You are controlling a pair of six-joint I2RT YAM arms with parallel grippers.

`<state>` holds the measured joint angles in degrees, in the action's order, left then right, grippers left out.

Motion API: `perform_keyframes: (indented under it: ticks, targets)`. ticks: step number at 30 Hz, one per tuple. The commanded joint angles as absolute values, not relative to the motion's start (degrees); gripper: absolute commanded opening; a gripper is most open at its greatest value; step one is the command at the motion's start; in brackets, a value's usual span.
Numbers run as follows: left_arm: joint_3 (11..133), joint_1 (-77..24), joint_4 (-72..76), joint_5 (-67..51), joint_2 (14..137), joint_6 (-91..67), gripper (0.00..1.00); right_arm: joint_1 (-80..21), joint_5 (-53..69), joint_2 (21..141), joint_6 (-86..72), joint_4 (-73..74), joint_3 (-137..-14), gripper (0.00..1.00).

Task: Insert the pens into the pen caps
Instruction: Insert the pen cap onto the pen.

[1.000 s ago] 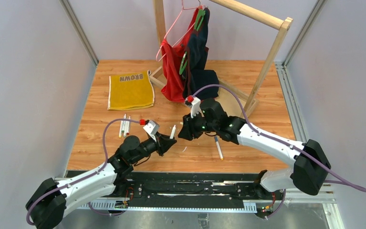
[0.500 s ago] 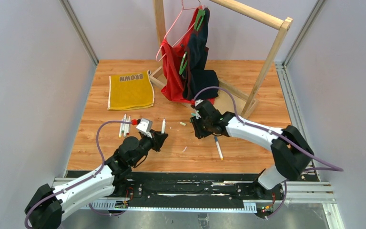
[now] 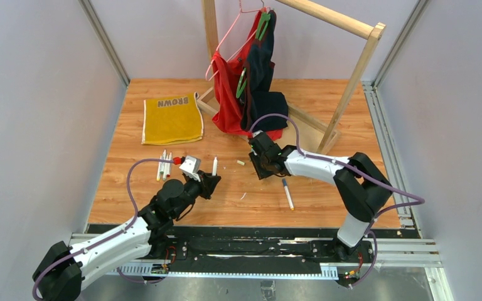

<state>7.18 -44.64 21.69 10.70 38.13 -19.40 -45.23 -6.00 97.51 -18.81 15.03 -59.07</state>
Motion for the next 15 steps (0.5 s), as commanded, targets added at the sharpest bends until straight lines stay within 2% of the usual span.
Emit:
perform_keyframes:
  ticks: [1,15]
  targets:
    - [7.7,-44.4,22.8,11.4,38.1,-19.5,0.00,-44.3,-10.5,99.9,-18.9,11.9,-61.1,0.33]
    - [7.7,-44.4,22.8,11.4,38.0,-19.4,0.00,-43.9,-11.2,104.3,-19.0,10.3,-63.8,0.29]
